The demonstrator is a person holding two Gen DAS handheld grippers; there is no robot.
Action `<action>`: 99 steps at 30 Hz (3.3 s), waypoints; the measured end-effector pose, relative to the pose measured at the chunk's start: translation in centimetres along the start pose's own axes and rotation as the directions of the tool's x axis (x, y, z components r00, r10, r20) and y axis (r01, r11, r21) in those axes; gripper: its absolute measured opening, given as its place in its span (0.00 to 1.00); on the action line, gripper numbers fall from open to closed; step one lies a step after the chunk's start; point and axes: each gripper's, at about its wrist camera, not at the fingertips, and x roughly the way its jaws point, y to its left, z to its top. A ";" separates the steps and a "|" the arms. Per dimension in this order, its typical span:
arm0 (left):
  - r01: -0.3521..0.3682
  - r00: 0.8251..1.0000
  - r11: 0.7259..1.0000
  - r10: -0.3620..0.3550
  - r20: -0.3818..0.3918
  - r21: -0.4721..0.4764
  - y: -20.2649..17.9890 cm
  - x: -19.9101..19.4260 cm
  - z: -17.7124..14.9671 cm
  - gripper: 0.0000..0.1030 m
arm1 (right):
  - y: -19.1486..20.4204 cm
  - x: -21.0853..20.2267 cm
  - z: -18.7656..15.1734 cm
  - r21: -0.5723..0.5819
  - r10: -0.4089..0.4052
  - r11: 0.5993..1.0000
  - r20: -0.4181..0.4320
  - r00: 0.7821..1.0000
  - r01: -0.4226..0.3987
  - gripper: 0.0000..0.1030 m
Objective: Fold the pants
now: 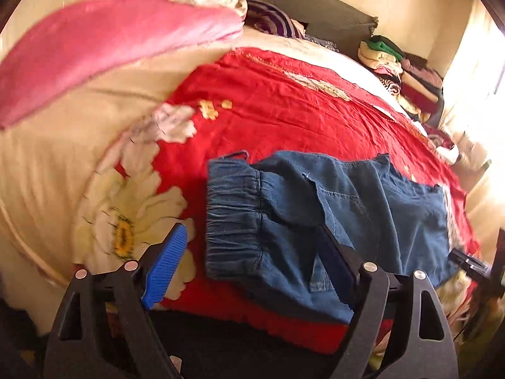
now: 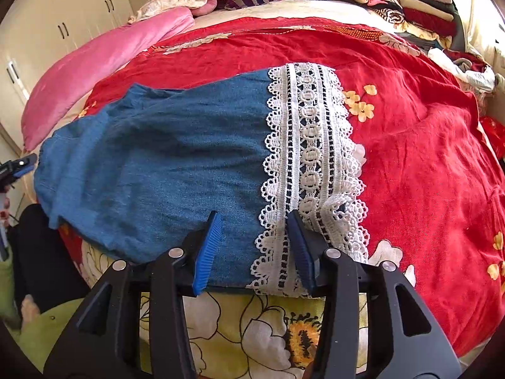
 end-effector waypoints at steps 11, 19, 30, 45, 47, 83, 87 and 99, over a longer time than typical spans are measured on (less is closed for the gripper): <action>-0.077 0.991 0.996 0.081 0.104 -0.049 2.3 0.2 2.3 0.38 | 0.3 0.2 0.2 -0.008 0.003 1.000 -0.011 1.000 -0.003 0.41; -0.109 0.991 0.992 0.113 0.073 -0.068 2.9 0.3 2.2 0.49 | 0.7 -0.7 0.5 -0.019 0.007 1.000 0.007 1.000 -0.007 0.41; 0.039 0.994 0.968 -0.063 0.091 0.246 -8.8 -1.8 0.9 0.75 | 2.8 -0.2 0.6 -0.071 0.073 0.995 -0.031 0.997 -0.075 0.41; 0.194 0.981 0.914 -0.178 -0.076 0.357 -14.0 5.0 3.5 0.75 | 2.1 -2.4 3.2 -0.118 0.114 0.987 0.073 0.991 -0.105 0.47; 0.227 0.974 0.904 -0.211 -0.083 0.363 -15.3 6.3 5.4 0.75 | 2.1 -1.4 4.4 -0.128 0.109 0.987 0.069 0.992 -0.099 0.47; 0.304 0.951 0.886 -0.265 -0.156 0.350 -17.7 16.9 7.5 0.07 | -8.0 8.6 12.7 0.015 0.099 0.995 -0.101 0.990 -0.098 0.41; 0.279 0.960 0.888 -0.255 -0.112 0.365 -18.0 16.0 7.6 0.05 | -6.8 5.8 11.9 -0.031 0.138 0.990 -0.017 0.990 -0.139 0.13; 0.198 0.980 0.904 -0.181 -0.081 0.380 -18.0 17.2 7.3 0.16 | -7.2 8.3 12.6 -0.062 0.026 0.998 0.014 1.000 -0.025 0.23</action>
